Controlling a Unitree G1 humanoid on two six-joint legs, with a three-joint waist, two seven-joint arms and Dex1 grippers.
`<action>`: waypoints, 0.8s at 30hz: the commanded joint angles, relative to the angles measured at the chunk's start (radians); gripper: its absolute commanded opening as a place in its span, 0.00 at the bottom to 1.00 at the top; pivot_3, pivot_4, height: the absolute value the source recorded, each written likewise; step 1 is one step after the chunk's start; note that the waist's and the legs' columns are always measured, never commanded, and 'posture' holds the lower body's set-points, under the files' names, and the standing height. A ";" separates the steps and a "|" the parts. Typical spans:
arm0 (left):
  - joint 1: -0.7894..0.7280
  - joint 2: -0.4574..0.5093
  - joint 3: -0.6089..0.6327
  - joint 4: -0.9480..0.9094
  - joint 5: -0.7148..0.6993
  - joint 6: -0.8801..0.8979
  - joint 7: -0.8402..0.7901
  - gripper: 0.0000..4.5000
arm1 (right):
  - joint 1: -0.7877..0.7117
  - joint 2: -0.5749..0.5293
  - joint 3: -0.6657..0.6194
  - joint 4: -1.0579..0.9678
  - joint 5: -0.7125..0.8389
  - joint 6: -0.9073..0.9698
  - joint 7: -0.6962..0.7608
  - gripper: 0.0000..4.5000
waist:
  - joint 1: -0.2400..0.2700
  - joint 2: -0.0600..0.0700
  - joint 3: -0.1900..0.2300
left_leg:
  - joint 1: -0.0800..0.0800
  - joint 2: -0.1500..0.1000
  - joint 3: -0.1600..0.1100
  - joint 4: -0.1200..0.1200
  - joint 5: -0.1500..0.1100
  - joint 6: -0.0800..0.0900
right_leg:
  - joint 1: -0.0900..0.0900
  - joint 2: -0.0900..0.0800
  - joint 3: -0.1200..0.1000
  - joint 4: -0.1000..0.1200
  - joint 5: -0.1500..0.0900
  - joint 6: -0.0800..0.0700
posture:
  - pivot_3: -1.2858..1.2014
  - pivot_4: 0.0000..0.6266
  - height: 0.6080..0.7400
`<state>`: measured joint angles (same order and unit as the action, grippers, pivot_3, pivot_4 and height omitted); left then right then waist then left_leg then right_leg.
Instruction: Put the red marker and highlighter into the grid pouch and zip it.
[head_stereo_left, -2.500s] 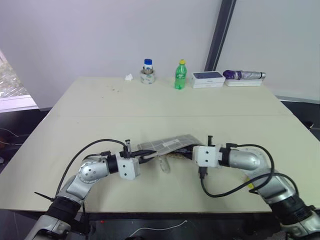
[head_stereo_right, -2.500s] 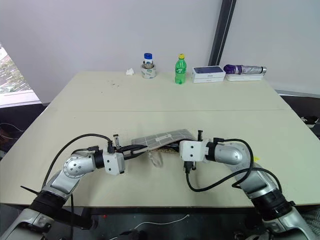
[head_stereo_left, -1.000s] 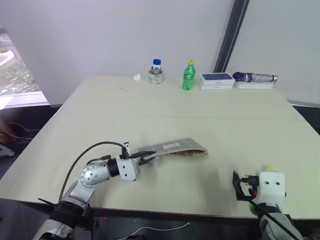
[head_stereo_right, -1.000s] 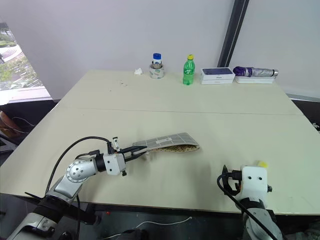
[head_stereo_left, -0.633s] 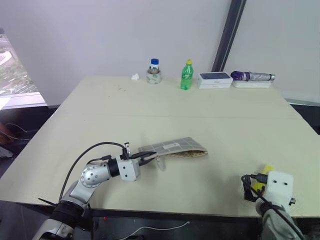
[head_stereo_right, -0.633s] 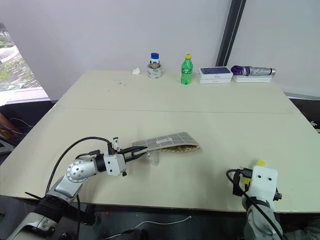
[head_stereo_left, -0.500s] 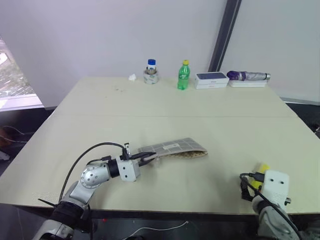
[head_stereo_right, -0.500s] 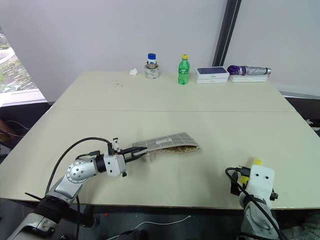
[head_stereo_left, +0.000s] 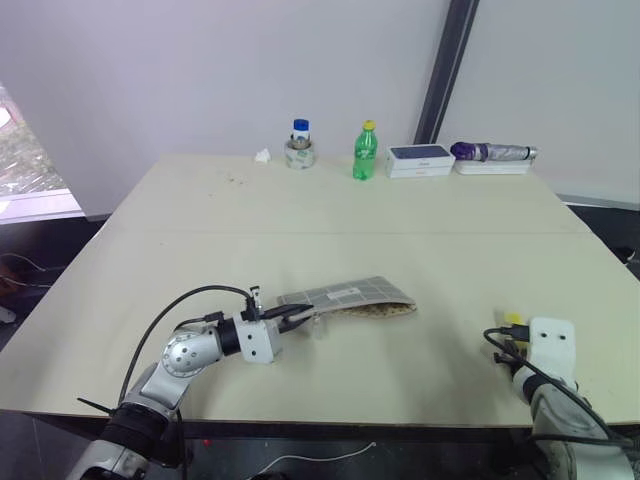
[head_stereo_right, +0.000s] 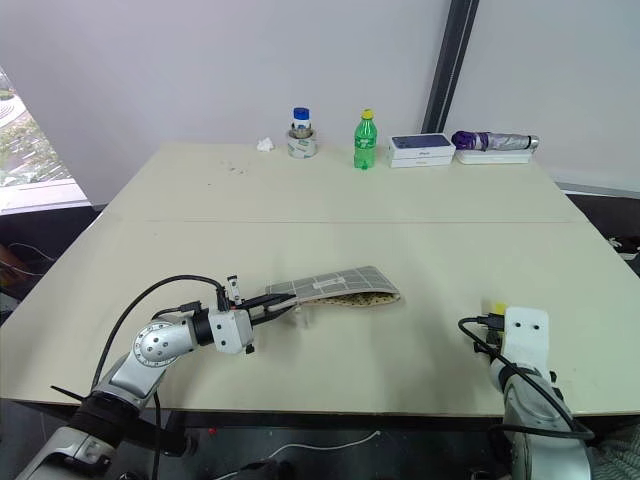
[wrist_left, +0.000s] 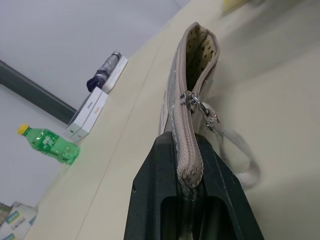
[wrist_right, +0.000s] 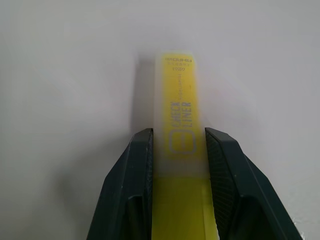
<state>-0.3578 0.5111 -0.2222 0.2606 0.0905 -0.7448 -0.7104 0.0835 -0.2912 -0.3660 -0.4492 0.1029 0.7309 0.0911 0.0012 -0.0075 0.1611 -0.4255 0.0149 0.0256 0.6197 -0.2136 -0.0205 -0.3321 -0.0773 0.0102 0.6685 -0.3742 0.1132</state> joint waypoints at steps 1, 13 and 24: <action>-0.009 -0.005 -0.001 -0.026 0.003 -0.006 0.015 0.00 | -0.005 -0.112 0.073 0.016 0.016 -0.309 0.214 0.20 | -0.011 0.001 0.000 | 0.000 0.000 0.000 0.000 0.000 0.000 | 0.000 0.000 0.000 0.000 0.000 0.000 | 0.52 0.24 1.00; -0.016 -0.012 0.002 -0.021 0.015 -0.003 0.023 0.00 | 0.021 -0.360 0.256 0.024 -0.019 -0.830 0.637 0.20 | -0.011 -0.001 0.001 | 0.000 0.001 -0.001 0.004 -0.001 0.001 | 0.002 0.000 -0.001 0.000 0.000 0.000 | 0.52 0.24 1.00; -0.018 -0.019 0.001 -0.031 0.019 0.029 0.022 0.00 | 0.012 -0.424 0.294 0.185 -0.178 -1.007 0.616 0.20 | -0.011 -0.001 0.001 | 0.001 0.001 -0.001 0.009 -0.002 0.003 | 0.006 0.000 -0.002 0.000 0.000 0.001 | 0.52 0.24 1.00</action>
<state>-0.3647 0.4914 -0.2225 0.2614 0.1194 -0.7130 -0.6970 0.1051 -0.7079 -0.0712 -0.2629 -0.0593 -0.2427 0.7214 -0.0096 -0.0081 0.1621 -0.4250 0.0155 0.0242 0.6284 -0.2153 -0.0179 -0.3258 -0.0773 0.0083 0.6681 -0.3739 0.1141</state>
